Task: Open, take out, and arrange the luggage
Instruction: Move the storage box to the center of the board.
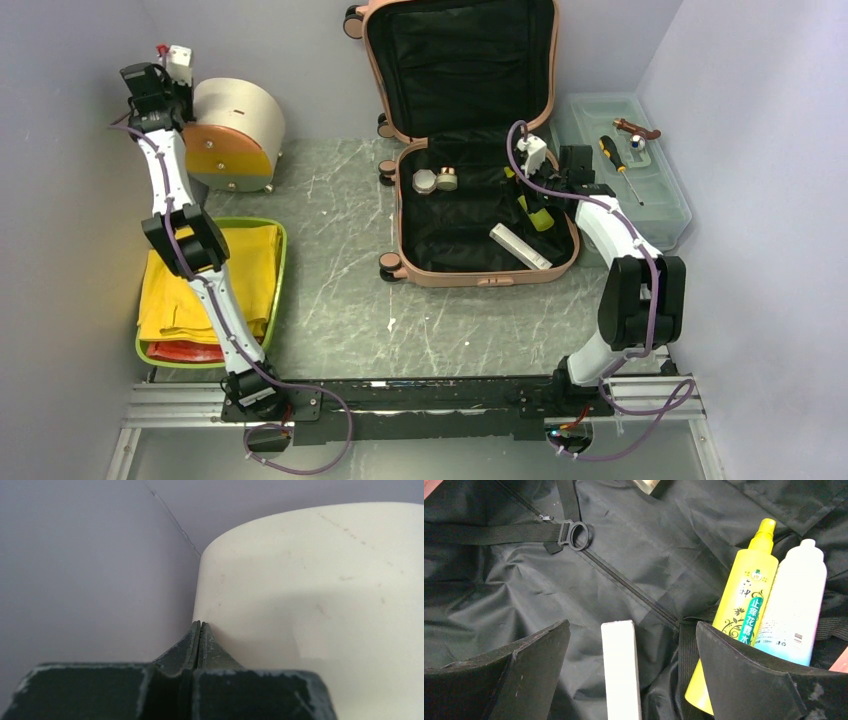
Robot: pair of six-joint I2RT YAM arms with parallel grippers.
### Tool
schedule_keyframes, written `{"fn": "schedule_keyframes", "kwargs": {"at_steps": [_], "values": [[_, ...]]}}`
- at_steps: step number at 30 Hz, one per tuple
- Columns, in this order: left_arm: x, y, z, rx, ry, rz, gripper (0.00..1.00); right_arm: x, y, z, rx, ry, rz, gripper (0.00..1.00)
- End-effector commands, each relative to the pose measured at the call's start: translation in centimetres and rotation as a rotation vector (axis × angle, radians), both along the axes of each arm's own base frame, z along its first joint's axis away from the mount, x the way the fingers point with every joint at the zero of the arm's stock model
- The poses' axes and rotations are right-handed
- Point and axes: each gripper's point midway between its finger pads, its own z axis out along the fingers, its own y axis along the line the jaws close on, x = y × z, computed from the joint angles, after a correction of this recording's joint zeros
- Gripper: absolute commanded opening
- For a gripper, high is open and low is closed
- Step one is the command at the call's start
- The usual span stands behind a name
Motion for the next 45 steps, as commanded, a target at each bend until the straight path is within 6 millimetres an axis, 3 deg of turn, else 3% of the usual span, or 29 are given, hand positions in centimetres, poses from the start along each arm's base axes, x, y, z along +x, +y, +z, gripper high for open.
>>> {"fn": "schedule_keyframes", "kwargs": {"at_steps": [1, 8, 16, 24, 30, 38, 43, 45], "values": [[-5.3, -7.0, -13.8, -0.402, 0.439, -0.118, 0.00, 0.3, 0.2, 2.8, 0.019, -0.090, 0.002, 1.00], [-6.7, -10.6, -14.1, -0.563, 0.482, -0.209, 0.00, 0.1, 0.3, 3.5, 0.025, -0.107, 0.006, 1.00], [-7.8, -14.5, -15.2, -0.584, 0.538, -0.277, 0.00, 0.0, 0.4, 3.9, 0.028, -0.120, 0.008, 1.00], [-7.7, -15.6, -12.1, -0.599, 0.461, -0.290, 0.00, -0.1, 0.4, 3.9, 0.031, -0.119, 0.014, 1.00], [-8.8, -18.3, -9.6, -0.652, 0.432, -0.380, 0.00, -0.4, 1.2, 3.8, 0.028, -0.130, 0.065, 1.00], [-12.0, -21.0, -5.6, -0.683, 0.377, -0.475, 0.00, -1.6, 5.0, 3.9, -0.069, -0.214, 0.210, 1.00], [-14.5, -21.5, -1.3, -0.657, 0.323, -0.511, 0.00, -2.0, 9.8, 3.7, -0.192, -0.279, 0.309, 1.00], [-15.8, -21.2, 0.4, -0.641, 0.294, -0.513, 0.00, -2.0, 12.4, 4.5, -0.214, -0.321, 0.352, 1.00]]}}
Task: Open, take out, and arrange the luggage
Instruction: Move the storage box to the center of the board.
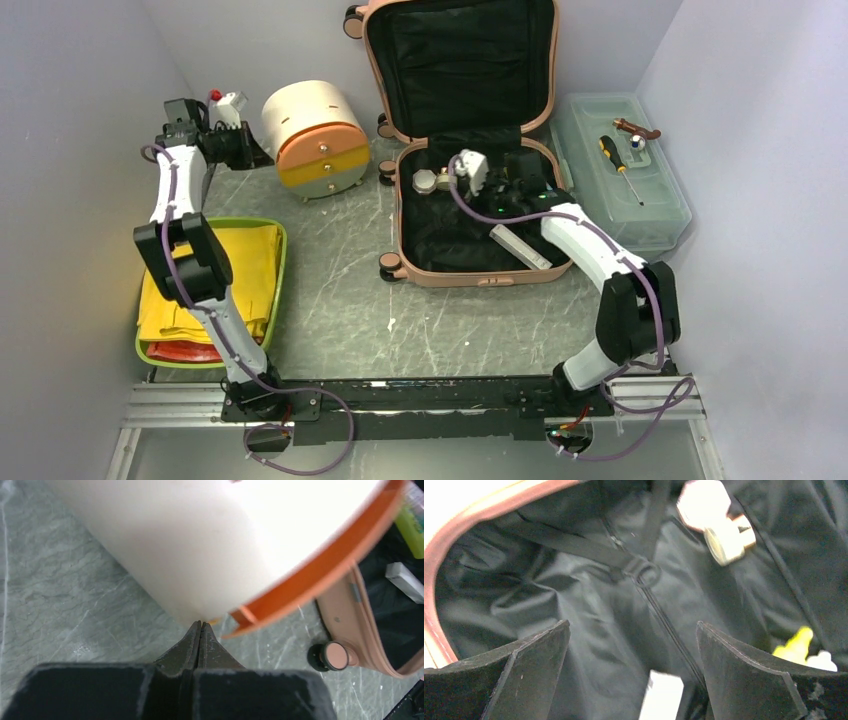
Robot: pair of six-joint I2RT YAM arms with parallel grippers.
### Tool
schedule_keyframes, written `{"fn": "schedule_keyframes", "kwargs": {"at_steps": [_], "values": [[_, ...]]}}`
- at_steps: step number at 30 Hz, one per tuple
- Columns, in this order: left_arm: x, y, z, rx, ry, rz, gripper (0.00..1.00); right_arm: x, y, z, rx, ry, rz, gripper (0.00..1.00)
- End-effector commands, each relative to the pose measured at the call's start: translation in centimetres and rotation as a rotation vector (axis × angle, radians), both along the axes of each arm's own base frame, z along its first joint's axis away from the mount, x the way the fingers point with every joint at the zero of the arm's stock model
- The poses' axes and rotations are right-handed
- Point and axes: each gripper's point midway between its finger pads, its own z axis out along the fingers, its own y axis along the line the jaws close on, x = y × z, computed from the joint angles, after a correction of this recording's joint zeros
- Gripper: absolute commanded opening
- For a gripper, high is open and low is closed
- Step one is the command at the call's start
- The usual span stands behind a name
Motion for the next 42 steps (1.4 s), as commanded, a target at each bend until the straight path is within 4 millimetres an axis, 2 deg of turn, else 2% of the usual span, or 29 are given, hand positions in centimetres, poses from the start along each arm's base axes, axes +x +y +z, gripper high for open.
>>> {"fn": "schedule_keyframes", "kwargs": {"at_steps": [1, 2, 3, 5, 6, 9, 11, 13, 14, 15, 17, 18, 23, 24, 30, 36, 42], "values": [[-2.8, -1.1, 7.7, -0.006, -0.161, -0.041, 0.00, 1.0, 4.5, 2.8, -0.074, -0.163, 0.083, 1.00], [-3.3, -0.7, 8.5, 0.007, -0.178, -0.026, 0.00, 1.4, 5.7, 3.9, -0.058, -0.185, 0.099, 1.00], [-3.6, -0.2, 9.3, 0.025, -0.197, -0.001, 0.00, 2.1, 6.7, 4.3, -0.042, -0.173, 0.103, 1.00], [-3.0, 1.7, 11.1, 0.069, -0.256, 0.099, 0.16, 3.9, 7.9, 5.5, -0.007, -0.138, 0.074, 1.00], [-2.4, 3.3, 11.7, 0.090, -0.284, 0.171, 0.20, 4.8, 8.3, 5.9, 0.007, -0.116, 0.054, 1.00], [-0.2, 5.9, 13.4, 0.140, -0.396, 0.277, 0.16, 6.8, 10.2, 7.8, 0.064, -0.090, 0.056, 1.00], [1.8, 7.3, 13.7, 0.124, -0.431, 0.347, 0.16, 7.6, 11.7, 8.8, 0.117, -0.062, 0.079, 1.00], [3.9, 8.4, 13.7, 0.096, -0.455, 0.386, 0.14, 8.2, 13.1, 10.1, 0.175, -0.044, 0.109, 1.00], [5.1, 8.7, 12.7, 0.073, -0.448, 0.388, 0.12, 8.3, 13.9, 10.5, 0.208, -0.038, 0.130, 1.00], [6.2, 8.9, 12.4, 0.041, -0.453, 0.396, 0.12, 8.6, 14.6, 10.8, 0.240, -0.029, 0.139, 1.00], [8.0, 9.1, 11.9, -0.016, -0.465, 0.392, 0.10, 8.9, 15.9, 11.6, 0.305, -0.021, 0.190, 1.00], [8.9, 9.0, 12.4, -0.044, -0.493, 0.377, 0.09, 8.9, 16.6, 11.6, 0.331, -0.015, 0.221, 1.00], [12.6, 9.4, 11.8, -0.161, -0.548, 0.367, 0.03, 8.9, 18.9, 11.4, 0.413, 0.022, 0.329, 1.00], [13.2, 9.5, 11.7, -0.180, -0.558, 0.364, 0.00, 8.9, 19.1, 11.1, 0.412, 0.021, 0.346, 1.00], [17.0, 10.2, 9.4, -0.268, -0.581, 0.373, 0.00, 9.5, 19.7, 9.9, 0.391, 0.026, 0.382, 1.00], [19.5, 8.2, 6.3, -0.301, -0.584, 0.323, 0.00, 9.5, 19.9, 7.6, 0.358, 0.062, 0.405, 1.00], [20.8, 5.4, 3.0, -0.335, -0.561, 0.255, 0.00, 9.9, 19.9, 6.2, 0.315, 0.006, 0.454, 1.00]]}}
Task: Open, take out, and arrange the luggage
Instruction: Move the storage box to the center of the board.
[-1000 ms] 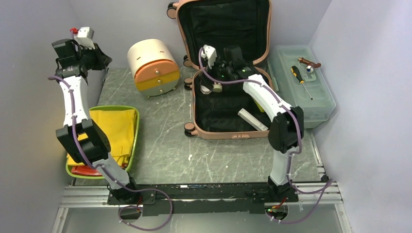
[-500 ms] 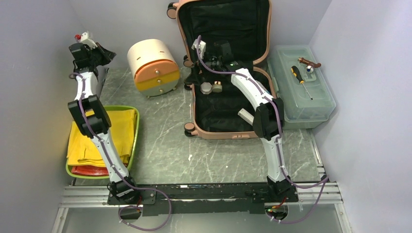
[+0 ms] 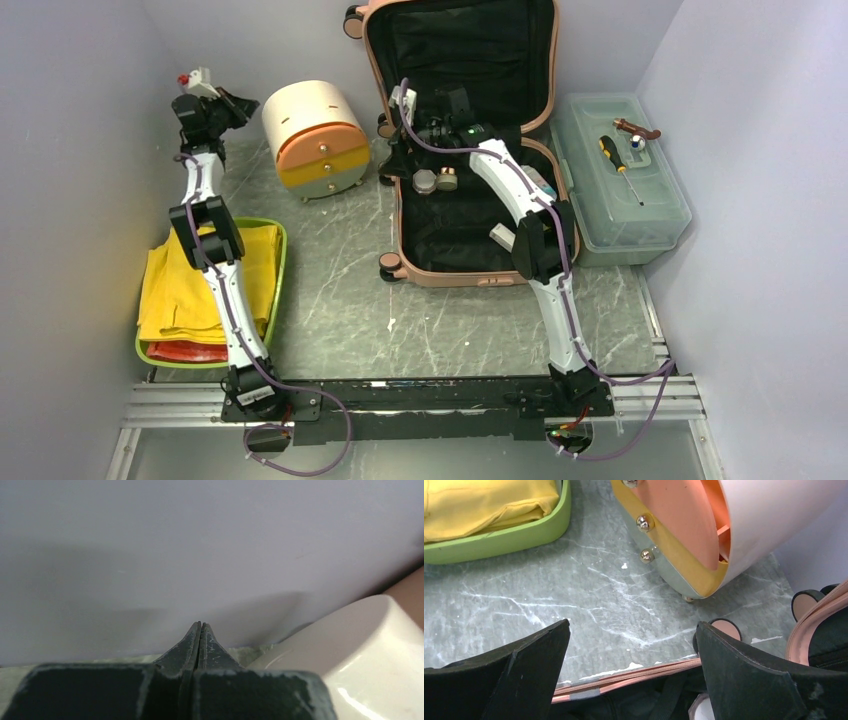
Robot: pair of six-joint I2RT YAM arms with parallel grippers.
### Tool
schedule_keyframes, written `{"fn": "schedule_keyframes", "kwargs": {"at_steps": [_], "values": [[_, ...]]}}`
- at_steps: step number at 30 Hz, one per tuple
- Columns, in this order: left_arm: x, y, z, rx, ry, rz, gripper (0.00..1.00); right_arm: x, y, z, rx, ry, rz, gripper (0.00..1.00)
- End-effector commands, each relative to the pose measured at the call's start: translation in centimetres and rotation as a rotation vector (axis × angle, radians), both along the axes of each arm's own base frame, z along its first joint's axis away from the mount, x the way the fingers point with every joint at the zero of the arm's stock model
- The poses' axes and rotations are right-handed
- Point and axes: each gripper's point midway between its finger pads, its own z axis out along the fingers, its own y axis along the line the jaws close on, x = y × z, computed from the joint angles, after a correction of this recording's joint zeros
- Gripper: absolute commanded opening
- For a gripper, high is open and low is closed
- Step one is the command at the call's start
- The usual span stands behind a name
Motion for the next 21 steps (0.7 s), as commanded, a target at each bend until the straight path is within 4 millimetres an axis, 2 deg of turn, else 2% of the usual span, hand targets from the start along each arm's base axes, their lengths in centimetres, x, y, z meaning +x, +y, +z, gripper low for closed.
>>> {"fn": "schedule_keyframes", "kwargs": {"at_steps": [1, 3, 7, 9, 13, 17, 21], "values": [[0.8, -3.4, 0.4, -0.003, -0.069, -0.098, 0.00, 0.0, 0.4, 0.0, -0.012, -0.138, 0.093, 1.00], [0.9, -4.1, -0.5, 0.001, -0.061, -0.118, 0.00, 0.5, 0.3, -0.6, -0.042, -0.218, 0.117, 1.00], [1.0, -5.0, -1.7, -0.007, -0.044, -0.144, 0.00, 3.1, 0.2, -1.3, -0.114, -0.369, 0.072, 1.00], [1.0, -5.3, -2.2, -0.018, -0.035, -0.159, 0.00, 4.5, 0.5, -1.1, -0.123, -0.426, 0.033, 1.00], [0.8, -5.7, -3.0, -0.032, -0.014, -0.181, 0.00, 6.0, 1.2, -1.1, -0.106, -0.500, 0.018, 0.99], [0.7, -5.8, -3.4, -0.037, -0.002, -0.190, 0.00, 6.8, 2.6, -0.6, -0.074, -0.588, 0.027, 0.99], [0.5, -6.1, -3.3, -0.044, 0.003, -0.203, 0.00, 7.1, 4.9, 0.0, -0.024, -0.662, 0.035, 0.99]]}}
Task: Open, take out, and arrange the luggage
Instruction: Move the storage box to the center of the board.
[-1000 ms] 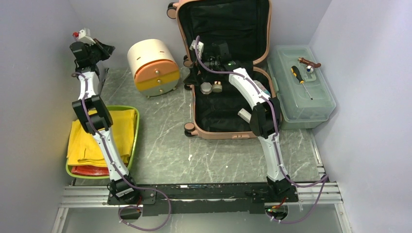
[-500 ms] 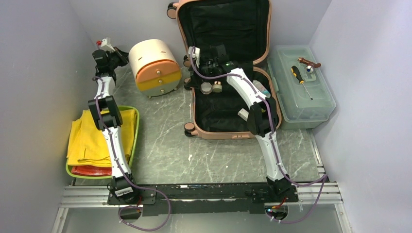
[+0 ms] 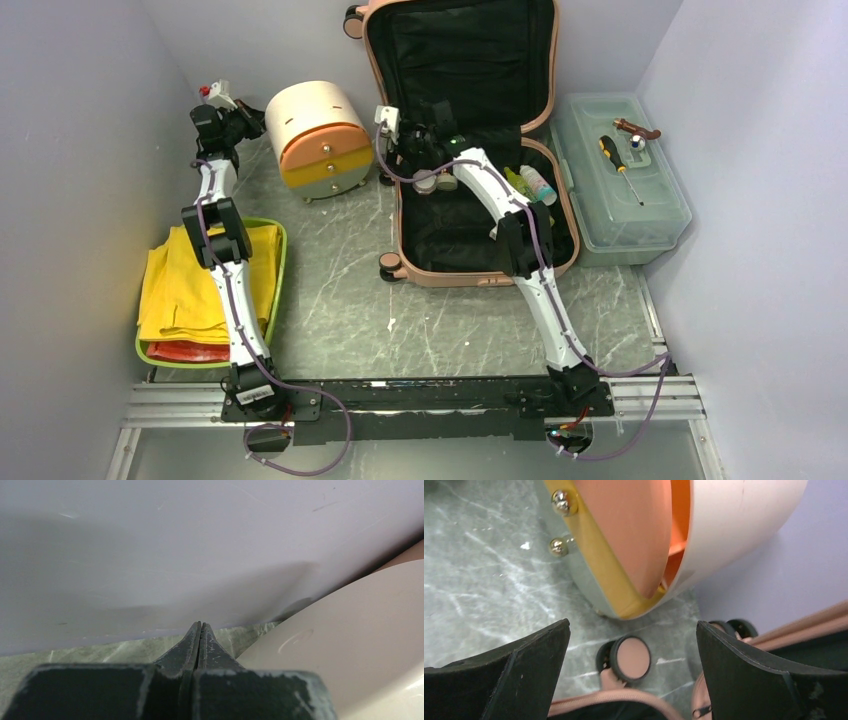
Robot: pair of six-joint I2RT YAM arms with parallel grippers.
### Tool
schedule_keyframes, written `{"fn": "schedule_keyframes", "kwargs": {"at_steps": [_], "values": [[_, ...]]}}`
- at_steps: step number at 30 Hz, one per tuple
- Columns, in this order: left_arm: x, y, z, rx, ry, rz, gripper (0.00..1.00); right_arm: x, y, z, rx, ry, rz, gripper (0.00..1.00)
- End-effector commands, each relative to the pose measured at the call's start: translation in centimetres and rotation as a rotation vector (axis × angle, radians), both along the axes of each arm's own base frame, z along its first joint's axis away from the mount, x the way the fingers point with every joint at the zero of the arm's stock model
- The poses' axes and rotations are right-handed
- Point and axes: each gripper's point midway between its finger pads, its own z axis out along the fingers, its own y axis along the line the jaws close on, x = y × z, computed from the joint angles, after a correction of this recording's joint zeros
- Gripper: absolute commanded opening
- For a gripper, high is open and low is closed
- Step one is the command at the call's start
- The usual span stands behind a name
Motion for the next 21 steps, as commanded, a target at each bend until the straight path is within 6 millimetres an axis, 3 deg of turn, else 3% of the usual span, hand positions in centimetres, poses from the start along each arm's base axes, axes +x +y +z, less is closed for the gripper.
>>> {"fn": "schedule_keyframes", "kwargs": {"at_steps": [1, 9, 21], "values": [[-0.3, -1.9, 2.4, -0.004, -0.057, -0.078, 0.00, 0.8, 3.3, 4.8, 0.097, -0.218, 0.036, 0.99], [-0.6, -3.1, 2.6, -0.022, -0.052, -0.111, 0.00, -0.7, 6.5, 4.1, 0.120, -0.223, 0.081, 0.99], [-2.4, -6.1, 3.1, -0.013, -0.024, -0.202, 0.00, -9.1, 7.1, 5.3, 0.138, 0.043, 0.355, 0.96]]}}
